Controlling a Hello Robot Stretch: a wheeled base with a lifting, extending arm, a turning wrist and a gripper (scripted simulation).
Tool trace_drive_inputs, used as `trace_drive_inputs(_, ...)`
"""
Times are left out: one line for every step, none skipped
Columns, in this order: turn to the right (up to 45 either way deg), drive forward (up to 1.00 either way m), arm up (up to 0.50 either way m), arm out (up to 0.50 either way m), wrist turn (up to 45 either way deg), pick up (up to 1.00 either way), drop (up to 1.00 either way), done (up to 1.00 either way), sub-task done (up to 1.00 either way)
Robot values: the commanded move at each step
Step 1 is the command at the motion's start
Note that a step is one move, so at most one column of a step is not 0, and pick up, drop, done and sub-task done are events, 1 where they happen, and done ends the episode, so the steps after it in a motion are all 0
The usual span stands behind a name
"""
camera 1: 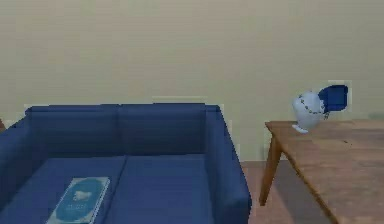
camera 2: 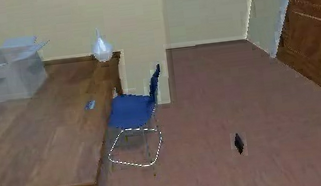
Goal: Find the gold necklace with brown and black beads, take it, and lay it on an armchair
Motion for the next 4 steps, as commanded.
trace_drive_inputs(-45.0,0.0,0.0,0.0,0.0,0.0,0.0,0.0,0.0)
trace_drive_inputs(-12.0,0.0,0.0,0.0,0.0,0.0,0.0,0.0,0.0)
trace_drive_inputs(45.0,0.0,0.0,0.0,0.0,0.0,0.0,0.0,0.0)
trace_drive_inputs(45.0,0.0,0.0,0.0,0.0,0.0,0.0,0.0,0.0)
